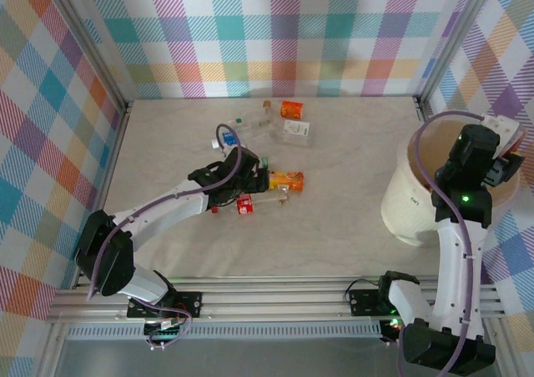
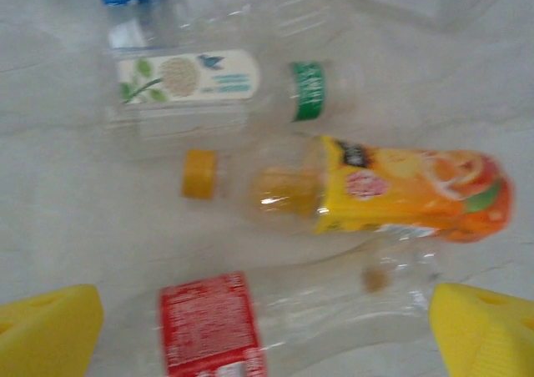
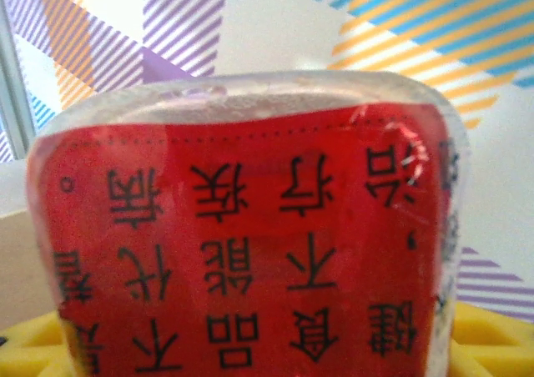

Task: Put the plastic bottles in the bin

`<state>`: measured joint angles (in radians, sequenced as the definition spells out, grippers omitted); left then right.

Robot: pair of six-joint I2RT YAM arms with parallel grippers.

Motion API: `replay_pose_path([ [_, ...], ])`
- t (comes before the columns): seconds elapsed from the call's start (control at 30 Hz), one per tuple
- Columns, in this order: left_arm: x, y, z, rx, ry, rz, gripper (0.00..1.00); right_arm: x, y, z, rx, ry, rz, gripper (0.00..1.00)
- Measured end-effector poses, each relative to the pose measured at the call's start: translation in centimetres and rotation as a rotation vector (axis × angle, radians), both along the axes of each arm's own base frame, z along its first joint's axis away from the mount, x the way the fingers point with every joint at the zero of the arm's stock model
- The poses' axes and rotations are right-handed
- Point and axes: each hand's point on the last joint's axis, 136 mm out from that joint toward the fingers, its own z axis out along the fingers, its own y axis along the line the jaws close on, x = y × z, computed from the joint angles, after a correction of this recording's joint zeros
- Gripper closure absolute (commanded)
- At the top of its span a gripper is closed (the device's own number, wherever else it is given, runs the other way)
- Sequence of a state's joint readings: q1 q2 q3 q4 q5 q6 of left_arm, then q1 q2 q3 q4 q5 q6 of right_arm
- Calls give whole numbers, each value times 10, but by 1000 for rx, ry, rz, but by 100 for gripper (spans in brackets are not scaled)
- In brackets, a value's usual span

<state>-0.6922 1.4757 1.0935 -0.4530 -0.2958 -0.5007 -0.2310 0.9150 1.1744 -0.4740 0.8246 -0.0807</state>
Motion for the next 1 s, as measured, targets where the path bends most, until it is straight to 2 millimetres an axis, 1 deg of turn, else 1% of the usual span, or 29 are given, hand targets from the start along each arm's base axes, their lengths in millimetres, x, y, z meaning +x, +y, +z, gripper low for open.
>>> replay_pose_path([
  [0.07,1,14,-5,24,31,7,0,-2,-3,-3,12,-2,-19,23],
  [0.1,2,22,-8,38,48,10,0,-2,-4,-4,19,-6,-27,16],
  [0.13,3,27,-9,42,57,13,0,-3,-5,-6,26,-7,-34,11],
  [0.2,4,36,-12,55,76,13,0,-3,-7,-8,30,-2,-43,6],
  [0.3,3,43,-15,72,99,1,0,-4,-7,-8,36,-11,-50,2],
  [0.37,2,43,-16,78,105,-11,0,-5,-7,-7,39,-22,-51,0],
  [0.47,1,42,-19,79,112,-37,0,-6,-5,-6,47,-32,-40,0],
  [0.57,-4,40,-27,89,132,-77,0,-1,4,-4,84,-57,29,0],
  [0.67,-7,36,-38,95,161,-117,0,7,20,-2,149,-85,134,0],
  [0.73,-9,34,-44,95,172,-140,0,14,34,4,196,-110,217,0],
  [0.8,-11,32,-49,102,177,-169,0,24,53,10,247,-133,333,0],
  [0.87,-12,29,-51,101,172,-202,0,34,75,13,297,-150,452,0],
  [0.97,-11,21,-50,88,154,-260,0,48,116,12,393,-146,655,0],
  [1.0,-10,19,-50,85,143,-274,0,53,133,12,429,-141,733,0],
])
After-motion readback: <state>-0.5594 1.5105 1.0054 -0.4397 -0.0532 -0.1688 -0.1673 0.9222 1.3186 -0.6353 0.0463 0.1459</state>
